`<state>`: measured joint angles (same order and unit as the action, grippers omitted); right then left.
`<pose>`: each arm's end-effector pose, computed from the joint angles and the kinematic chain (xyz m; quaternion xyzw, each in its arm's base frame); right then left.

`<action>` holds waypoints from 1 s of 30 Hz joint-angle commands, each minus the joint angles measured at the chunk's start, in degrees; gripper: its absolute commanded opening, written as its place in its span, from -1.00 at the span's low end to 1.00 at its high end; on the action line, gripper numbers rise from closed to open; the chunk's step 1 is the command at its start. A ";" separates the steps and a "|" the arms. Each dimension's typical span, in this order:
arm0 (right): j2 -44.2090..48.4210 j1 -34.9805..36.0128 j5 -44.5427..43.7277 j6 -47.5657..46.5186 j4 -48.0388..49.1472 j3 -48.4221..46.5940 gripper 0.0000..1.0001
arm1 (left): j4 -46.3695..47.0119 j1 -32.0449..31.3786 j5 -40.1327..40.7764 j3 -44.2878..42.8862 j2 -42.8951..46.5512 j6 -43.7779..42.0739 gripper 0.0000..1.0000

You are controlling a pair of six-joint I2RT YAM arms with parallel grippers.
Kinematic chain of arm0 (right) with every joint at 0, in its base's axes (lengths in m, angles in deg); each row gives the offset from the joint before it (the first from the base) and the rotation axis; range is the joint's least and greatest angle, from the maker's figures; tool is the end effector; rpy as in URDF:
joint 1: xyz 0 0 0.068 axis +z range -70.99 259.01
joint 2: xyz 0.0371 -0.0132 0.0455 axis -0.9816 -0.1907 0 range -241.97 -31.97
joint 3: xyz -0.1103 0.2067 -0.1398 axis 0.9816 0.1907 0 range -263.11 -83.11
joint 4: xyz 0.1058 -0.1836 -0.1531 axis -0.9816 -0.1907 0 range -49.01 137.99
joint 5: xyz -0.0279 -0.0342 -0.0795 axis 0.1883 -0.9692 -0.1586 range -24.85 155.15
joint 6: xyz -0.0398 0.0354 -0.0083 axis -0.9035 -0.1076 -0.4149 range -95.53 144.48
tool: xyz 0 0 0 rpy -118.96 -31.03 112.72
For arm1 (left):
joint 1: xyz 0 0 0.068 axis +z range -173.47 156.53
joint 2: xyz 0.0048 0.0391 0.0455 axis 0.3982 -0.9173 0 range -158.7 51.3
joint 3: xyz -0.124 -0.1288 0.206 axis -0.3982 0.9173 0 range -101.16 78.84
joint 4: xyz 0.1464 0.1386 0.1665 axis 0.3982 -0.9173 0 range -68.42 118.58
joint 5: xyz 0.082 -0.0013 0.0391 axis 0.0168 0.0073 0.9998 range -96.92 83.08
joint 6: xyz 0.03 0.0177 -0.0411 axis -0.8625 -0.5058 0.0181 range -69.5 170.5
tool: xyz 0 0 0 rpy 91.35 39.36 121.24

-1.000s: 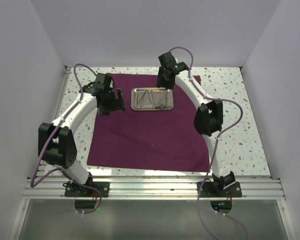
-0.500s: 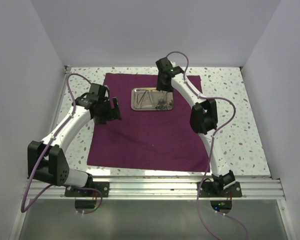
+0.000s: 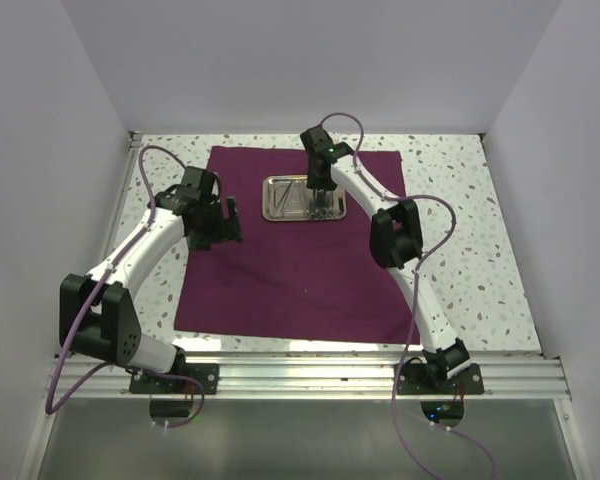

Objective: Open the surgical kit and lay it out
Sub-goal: Pick up the medical item from the container.

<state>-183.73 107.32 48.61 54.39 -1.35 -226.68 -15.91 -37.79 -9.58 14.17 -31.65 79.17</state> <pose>0.4993 0.2574 0.1717 0.0535 0.9495 0.0139 0.3090 0.2798 -0.0730 0.2582 -0.1158 0.9647 -0.1073 0.2107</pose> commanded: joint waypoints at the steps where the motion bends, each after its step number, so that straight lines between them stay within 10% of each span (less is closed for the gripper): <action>1: -2.39 0.25 -2.09 -0.20 -0.84 -2.76 -0.26 | -0.69 0.09 1.42 -2.66 -0.80 -2.65 0.72; 10: -4.95 0.60 -3.33 -1.43 -6.55 -4.45 -1.00 | -0.16 3.07 1.25 -0.90 -0.63 -4.14 0.72; 30: 18.52 0.60 1.68 -1.96 1.62 3.12 -1.00 | 1.07 4.13 0.28 -3.36 -0.28 -3.44 0.69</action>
<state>-174.05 107.60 48.66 52.70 -3.34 -222.79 -16.00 -33.97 -8.68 13.63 -32.40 76.24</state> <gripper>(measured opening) 0.170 0.850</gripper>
